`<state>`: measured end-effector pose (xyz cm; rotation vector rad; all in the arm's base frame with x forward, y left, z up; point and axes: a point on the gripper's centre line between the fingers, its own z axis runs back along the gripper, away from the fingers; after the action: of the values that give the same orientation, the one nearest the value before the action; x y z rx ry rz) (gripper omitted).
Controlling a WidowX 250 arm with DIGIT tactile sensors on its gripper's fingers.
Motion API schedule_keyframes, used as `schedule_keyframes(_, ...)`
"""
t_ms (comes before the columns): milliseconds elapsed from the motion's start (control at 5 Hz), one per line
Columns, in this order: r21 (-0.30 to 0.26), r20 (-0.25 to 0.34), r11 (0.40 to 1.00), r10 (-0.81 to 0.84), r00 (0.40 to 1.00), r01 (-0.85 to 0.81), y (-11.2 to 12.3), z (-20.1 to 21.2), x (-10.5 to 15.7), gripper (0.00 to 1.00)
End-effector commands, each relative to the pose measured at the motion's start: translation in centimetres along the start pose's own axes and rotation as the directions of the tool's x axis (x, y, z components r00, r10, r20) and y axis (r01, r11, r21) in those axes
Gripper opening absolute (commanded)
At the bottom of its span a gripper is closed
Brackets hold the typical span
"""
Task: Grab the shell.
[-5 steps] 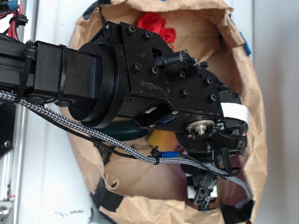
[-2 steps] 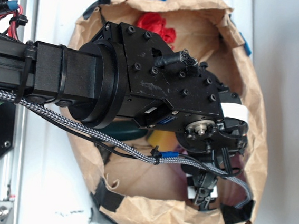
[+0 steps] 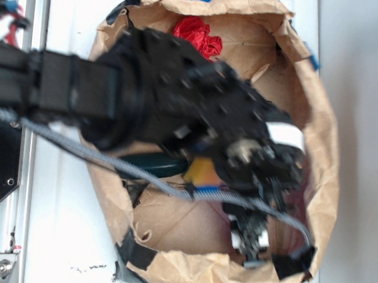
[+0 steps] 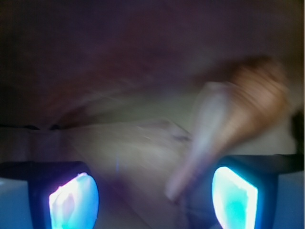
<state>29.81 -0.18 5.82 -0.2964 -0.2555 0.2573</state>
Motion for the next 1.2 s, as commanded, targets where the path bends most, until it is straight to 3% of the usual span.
schedule_keyframes(0, -0.044, -0.023, 0.994, 0.101, 0.995, -0.102, 0.9, 2.7, -1.6, 1.00)
schedule_keyframes(400, -0.054, 0.027, 0.980, 0.191, 0.981, -0.189, 0.3, 1.2, 1.2, 1.00)
schedule_keyframes(800, -0.038, 0.071, 0.996, 0.083, 0.994, -0.080, 0.1, -1.6, 3.0, 1.00)
schedule_keyframes(1000, 0.001, 0.057, 0.996, 0.087, 0.995, -0.087, 0.1, -3.0, 3.6, 1.00)
